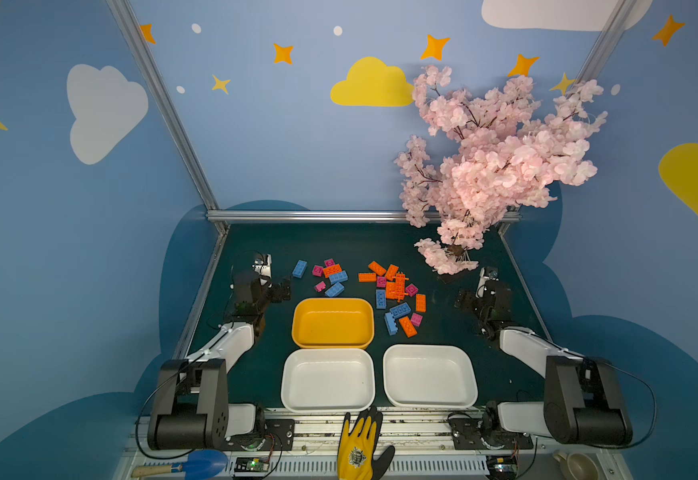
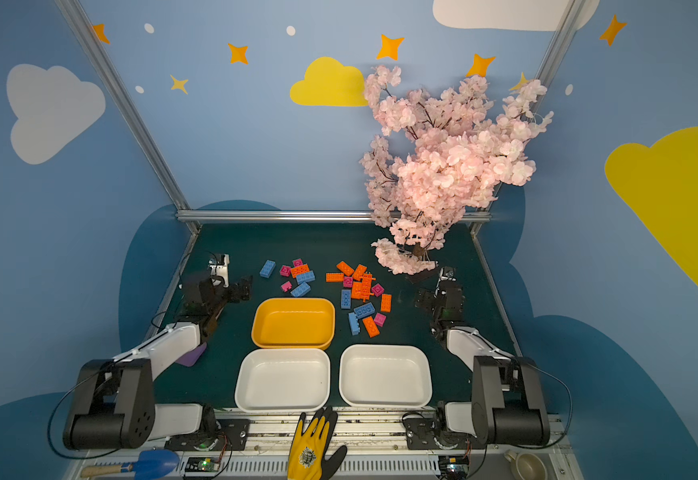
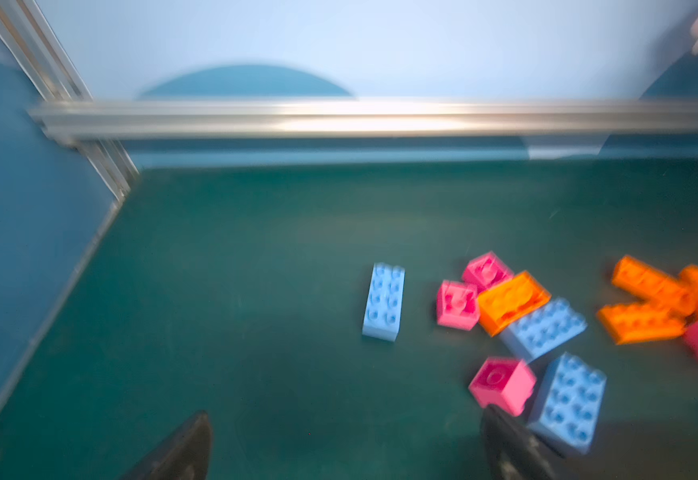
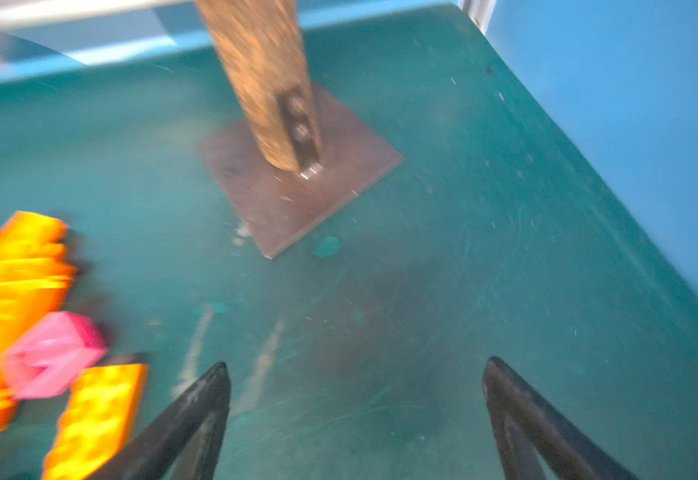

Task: Sort the legos into containers by color
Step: 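Reach the left gripper to the light blue brick while the right arm moves out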

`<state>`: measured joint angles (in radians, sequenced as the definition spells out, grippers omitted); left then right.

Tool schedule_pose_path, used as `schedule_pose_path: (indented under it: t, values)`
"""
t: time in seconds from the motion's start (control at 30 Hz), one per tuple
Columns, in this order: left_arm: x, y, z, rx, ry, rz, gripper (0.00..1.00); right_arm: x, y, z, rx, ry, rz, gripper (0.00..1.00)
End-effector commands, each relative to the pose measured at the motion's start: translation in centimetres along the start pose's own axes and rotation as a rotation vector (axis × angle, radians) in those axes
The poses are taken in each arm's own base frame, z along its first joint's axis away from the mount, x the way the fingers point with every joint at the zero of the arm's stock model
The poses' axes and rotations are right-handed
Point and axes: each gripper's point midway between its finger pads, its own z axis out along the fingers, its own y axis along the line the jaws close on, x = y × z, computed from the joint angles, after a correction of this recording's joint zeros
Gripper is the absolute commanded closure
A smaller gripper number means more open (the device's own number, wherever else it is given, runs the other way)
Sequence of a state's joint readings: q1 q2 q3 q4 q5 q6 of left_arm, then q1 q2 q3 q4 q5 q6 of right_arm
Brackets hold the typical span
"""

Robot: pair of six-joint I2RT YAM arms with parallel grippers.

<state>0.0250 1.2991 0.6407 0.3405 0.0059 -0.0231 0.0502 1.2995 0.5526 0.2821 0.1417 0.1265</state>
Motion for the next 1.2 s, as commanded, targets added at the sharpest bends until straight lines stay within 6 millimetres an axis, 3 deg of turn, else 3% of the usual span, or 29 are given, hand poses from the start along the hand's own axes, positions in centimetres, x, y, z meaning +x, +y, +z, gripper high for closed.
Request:
schedule_pose_path:
  t: [0.0, 0.17, 0.3, 0.37, 0.53, 0.8, 0.97, 1.17]
  values:
    - [0.8, 0.2, -1.3, -0.027, 0.133, -0.047, 0.0, -1.9, 2.3, -1.8, -0.124, 0.017, -0.026, 0.06]
    - [-0.5, 0.0, -2.2, -0.059, 0.199, -0.009, 0.01, -3.9, 5.6, -4.2, -0.283, 0.047, -0.078, 0.06]
    - [-0.7, -1.3, -1.5, -0.01, 0.299, -0.001, 0.0, -4.7, 9.1, -6.5, -0.439, 0.074, -0.149, 0.06]
    - [-0.6, -1.1, -0.5, -0.031, 0.343, -0.053, 0.01, -4.8, 10.9, -7.5, -0.521, 0.077, -0.199, 0.06]
    - [-0.5, -2.6, 2.5, 0.077, 0.414, 0.033, 0.01, -5.0, 14.3, -8.8, -0.628, 0.083, -0.232, 0.06]
    - [2.5, -2.7, 8.3, 0.137, 0.689, 0.131, 0.02, -4.1, 19.1, -10.7, -0.788, 0.208, -0.287, 0.06]
    - [3.7, -3.0, 12.3, 0.14, 0.715, 0.14, 0.03, -2.6, 22.1, -12.1, -0.898, 0.24, -0.349, 0.06]
    - [5.9, -3.4, 15.1, 0.135, 0.755, 0.165, 0.08, -1.5, 25.0, -13.7, -0.992, 0.228, -0.417, 0.06]
